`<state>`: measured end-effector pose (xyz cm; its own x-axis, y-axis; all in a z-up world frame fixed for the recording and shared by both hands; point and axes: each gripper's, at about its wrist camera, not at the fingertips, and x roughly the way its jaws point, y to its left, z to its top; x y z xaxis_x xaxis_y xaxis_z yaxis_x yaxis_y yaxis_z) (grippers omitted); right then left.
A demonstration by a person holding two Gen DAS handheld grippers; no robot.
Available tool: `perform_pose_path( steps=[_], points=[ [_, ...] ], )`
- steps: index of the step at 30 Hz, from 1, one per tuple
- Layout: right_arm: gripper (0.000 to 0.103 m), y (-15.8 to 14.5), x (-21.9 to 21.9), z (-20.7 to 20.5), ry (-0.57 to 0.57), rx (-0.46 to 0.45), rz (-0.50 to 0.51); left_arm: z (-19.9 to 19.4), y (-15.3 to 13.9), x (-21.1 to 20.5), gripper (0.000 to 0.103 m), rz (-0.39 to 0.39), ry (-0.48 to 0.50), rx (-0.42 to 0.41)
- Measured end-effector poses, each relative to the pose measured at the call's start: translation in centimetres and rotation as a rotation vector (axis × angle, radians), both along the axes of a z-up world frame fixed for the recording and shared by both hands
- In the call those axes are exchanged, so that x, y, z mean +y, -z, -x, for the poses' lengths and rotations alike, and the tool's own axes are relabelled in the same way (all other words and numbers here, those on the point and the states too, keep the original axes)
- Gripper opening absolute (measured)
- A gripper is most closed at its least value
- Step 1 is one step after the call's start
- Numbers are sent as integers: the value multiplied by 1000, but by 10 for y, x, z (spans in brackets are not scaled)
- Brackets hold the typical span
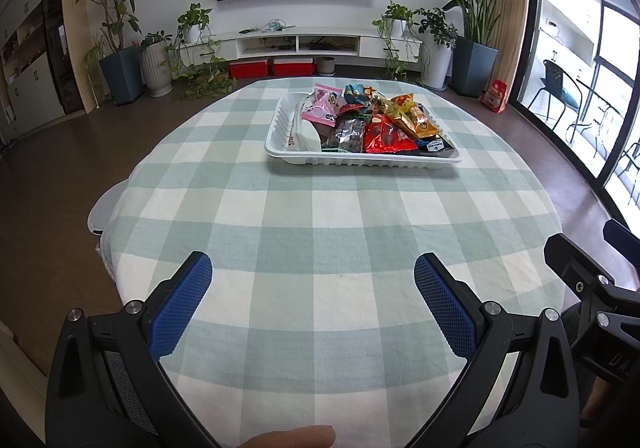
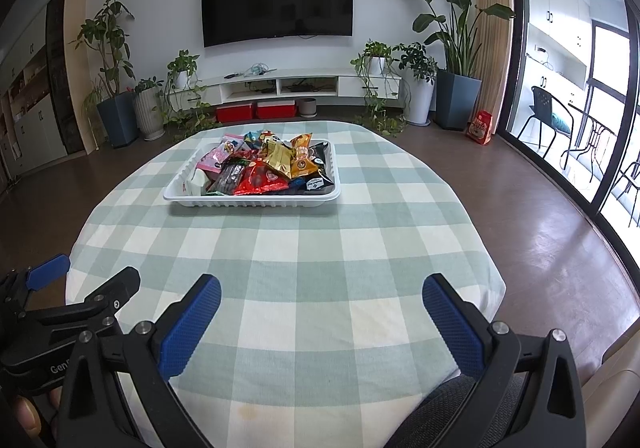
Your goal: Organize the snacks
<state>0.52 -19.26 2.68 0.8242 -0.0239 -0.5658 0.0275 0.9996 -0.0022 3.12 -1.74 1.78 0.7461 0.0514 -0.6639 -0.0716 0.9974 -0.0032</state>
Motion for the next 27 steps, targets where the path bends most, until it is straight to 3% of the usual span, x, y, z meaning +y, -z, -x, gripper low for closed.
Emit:
perform_pose_path(
  steps=[27],
  points=[
    [103, -7, 0, 1, -1, 6, 1, 0, -2, 0, 103, 1, -2, 1]
  ],
)
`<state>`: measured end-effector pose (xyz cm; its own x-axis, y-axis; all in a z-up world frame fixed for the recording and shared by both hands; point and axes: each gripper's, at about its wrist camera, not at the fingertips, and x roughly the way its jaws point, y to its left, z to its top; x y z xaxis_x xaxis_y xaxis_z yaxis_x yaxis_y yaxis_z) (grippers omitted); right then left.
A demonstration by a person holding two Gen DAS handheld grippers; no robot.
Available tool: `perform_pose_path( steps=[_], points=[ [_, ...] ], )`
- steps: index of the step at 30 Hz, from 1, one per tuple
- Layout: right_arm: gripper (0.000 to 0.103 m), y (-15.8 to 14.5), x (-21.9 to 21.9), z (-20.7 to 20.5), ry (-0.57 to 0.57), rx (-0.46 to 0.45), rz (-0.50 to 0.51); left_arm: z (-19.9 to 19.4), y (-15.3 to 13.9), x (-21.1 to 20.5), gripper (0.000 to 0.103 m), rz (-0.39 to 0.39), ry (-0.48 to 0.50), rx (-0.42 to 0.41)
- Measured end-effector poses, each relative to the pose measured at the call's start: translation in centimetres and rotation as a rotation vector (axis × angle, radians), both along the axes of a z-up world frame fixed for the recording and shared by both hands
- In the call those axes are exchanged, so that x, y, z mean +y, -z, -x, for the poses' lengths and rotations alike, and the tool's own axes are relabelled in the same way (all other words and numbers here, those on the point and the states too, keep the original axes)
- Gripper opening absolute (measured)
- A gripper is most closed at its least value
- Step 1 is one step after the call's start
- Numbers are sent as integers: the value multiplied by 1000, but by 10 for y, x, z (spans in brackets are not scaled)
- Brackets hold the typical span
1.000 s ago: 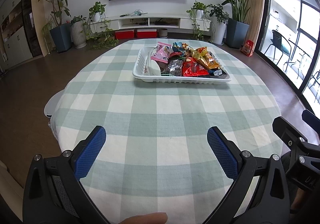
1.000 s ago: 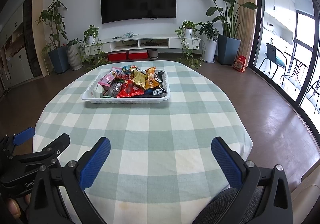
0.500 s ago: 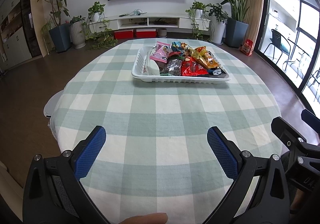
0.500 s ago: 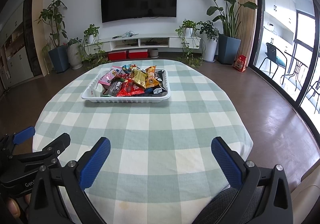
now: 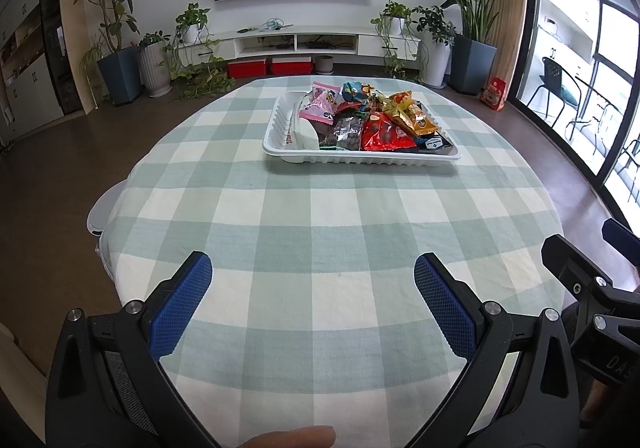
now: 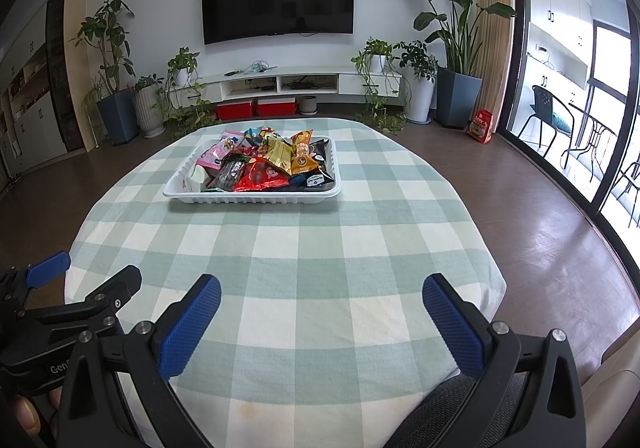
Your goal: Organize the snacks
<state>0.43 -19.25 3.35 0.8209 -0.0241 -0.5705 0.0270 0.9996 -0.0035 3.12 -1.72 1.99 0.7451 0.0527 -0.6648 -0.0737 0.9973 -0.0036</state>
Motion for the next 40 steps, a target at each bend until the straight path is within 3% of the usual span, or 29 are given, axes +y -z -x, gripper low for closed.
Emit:
perform_pose_path(
  steps=[40],
  points=[
    [103, -7, 0, 1, -3, 8, 0, 0, 4, 1, 103, -7, -12, 3]
  ],
)
